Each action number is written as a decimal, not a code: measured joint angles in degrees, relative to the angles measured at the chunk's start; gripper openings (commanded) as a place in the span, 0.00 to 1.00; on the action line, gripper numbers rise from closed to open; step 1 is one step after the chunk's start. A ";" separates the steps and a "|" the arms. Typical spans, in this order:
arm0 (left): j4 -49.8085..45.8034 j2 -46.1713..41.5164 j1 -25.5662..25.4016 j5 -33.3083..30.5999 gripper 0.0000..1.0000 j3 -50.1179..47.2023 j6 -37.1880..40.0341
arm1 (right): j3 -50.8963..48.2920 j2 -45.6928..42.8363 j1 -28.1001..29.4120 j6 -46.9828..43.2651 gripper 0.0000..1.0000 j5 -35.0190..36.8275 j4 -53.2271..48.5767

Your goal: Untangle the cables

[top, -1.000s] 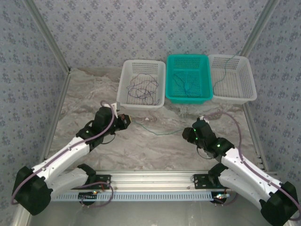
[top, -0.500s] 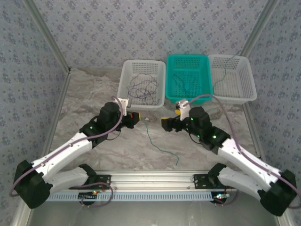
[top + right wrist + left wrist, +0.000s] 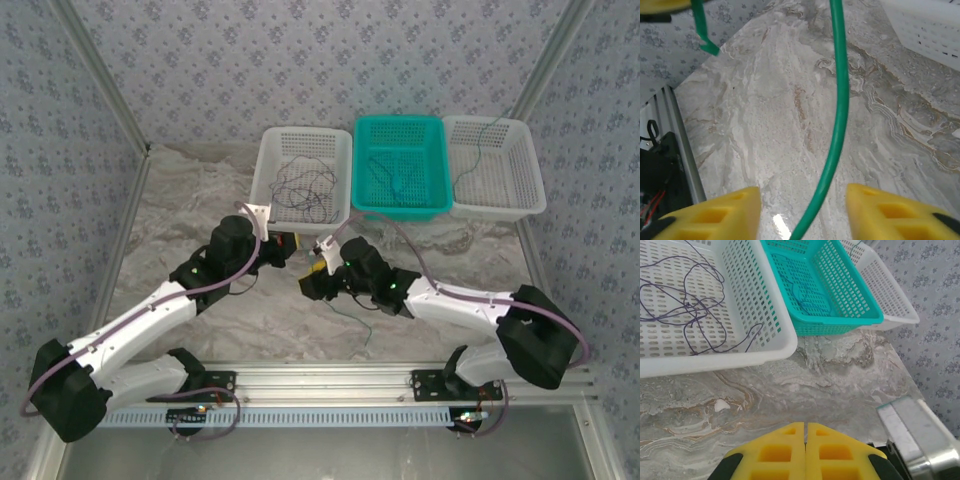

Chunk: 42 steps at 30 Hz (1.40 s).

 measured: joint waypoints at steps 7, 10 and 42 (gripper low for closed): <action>2.23 -2.45 0.00 -0.66 0.32 -1.46 -0.09 | -0.74 -1.75 -0.20 -0.35 0.00 2.19 1.31; 5.20 -4.22 0.00 0.24 0.50 -3.93 -0.20 | -1.05 -5.79 -1.44 -0.42 0.00 3.89 0.87; 7.61 -16.59 -5.77 11.19 0.99 -7.87 10.16 | 37.57 24.81 -60.78 -9.86 0.00 32.50 -6.16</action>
